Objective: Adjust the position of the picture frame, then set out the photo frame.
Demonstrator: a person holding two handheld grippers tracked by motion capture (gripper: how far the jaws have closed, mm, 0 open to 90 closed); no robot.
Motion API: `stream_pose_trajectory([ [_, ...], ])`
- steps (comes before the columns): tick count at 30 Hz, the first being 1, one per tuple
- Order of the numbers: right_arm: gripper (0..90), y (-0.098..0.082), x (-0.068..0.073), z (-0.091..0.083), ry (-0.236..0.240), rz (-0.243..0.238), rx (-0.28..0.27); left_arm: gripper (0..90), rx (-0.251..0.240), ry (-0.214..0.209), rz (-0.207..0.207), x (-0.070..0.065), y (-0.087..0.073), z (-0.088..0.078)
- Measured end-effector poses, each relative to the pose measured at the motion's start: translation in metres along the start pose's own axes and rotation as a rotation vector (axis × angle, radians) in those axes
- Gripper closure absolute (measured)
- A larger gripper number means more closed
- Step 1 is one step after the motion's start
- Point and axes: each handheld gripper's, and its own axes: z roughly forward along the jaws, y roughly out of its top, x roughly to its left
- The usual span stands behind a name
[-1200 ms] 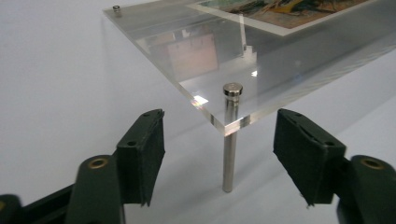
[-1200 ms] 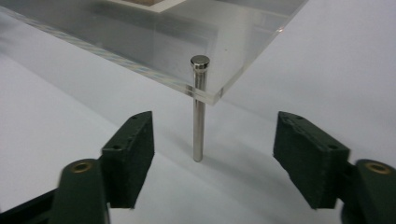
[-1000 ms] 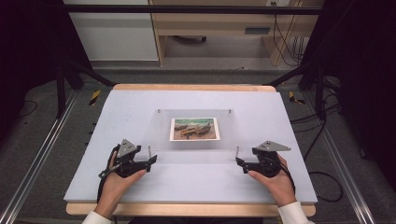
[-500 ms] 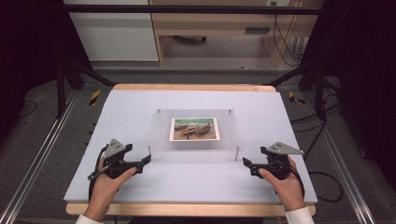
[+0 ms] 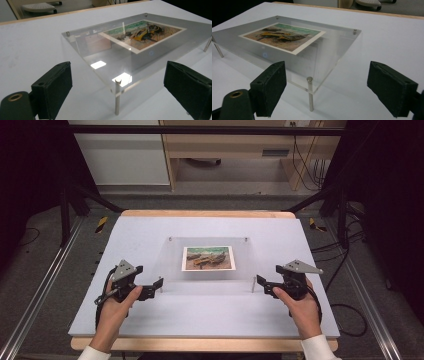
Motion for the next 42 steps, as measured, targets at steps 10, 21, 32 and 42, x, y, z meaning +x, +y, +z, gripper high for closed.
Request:
stream_pose_trajectory([
  [10,20.7,0.019,0.002,0.025,0.022,-0.003,0.036,8.2,0.049,-0.010,-0.017,0.003,0.023,0.031],
  [21,31.5,0.010,0.000,0.037,0.043,0.039,0.059,14.9,0.055,0.024,-0.039,0.000,0.007,0.037],
  [32,36.1,0.005,-0.004,0.044,0.056,0.077,0.095,19.2,0.058,0.022,-0.047,-0.005,0.001,0.046],
  [42,34.6,0.001,-0.003,0.051,0.096,0.133,0.124,21.3,0.064,0.012,-0.104,0.000,-0.002,0.047],
])
